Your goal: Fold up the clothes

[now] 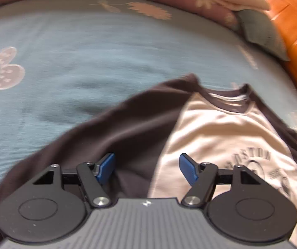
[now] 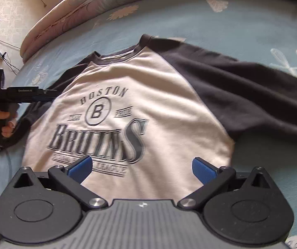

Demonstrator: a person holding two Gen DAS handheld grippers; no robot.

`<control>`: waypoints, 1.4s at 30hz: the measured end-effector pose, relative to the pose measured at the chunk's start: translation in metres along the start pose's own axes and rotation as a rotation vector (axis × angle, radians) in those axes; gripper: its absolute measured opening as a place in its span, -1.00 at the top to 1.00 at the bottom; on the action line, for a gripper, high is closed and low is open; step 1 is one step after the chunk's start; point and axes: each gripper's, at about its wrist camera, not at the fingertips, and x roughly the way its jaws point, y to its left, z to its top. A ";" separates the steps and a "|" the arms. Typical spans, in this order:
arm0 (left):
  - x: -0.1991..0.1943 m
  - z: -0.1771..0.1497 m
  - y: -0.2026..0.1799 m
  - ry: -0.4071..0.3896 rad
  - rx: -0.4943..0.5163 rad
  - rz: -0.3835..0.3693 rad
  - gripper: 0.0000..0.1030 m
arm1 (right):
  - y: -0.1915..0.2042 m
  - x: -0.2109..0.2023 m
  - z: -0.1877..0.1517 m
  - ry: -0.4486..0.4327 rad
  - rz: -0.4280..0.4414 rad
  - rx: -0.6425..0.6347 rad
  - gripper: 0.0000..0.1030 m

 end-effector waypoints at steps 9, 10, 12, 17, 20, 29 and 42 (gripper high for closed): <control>-0.001 -0.012 -0.061 0.012 0.114 -0.199 -0.52 | -0.046 0.016 0.082 -0.144 0.042 0.117 -1.00; 0.007 -0.012 -0.062 0.026 0.110 -0.192 -0.52 | -0.052 0.027 0.092 -0.135 0.028 0.141 -1.00; 0.023 -0.014 -0.057 0.054 0.090 -0.184 -0.51 | -0.063 0.051 0.106 -0.102 -0.047 0.187 -1.00; 0.030 -0.015 -0.045 0.028 0.057 -0.256 -0.65 | -0.085 0.085 0.134 -0.127 -0.155 0.150 -1.00; 0.029 -0.014 -0.045 0.031 0.070 -0.263 -0.65 | -0.108 0.089 0.153 -0.134 -0.158 0.190 -1.00; 0.033 -0.013 -0.038 0.028 0.041 -0.304 -0.66 | -0.121 0.045 0.148 -0.049 -0.112 -0.126 -0.23; 0.039 -0.011 -0.060 0.051 0.107 -0.231 -0.84 | -0.176 0.069 0.163 0.170 0.254 -0.187 0.08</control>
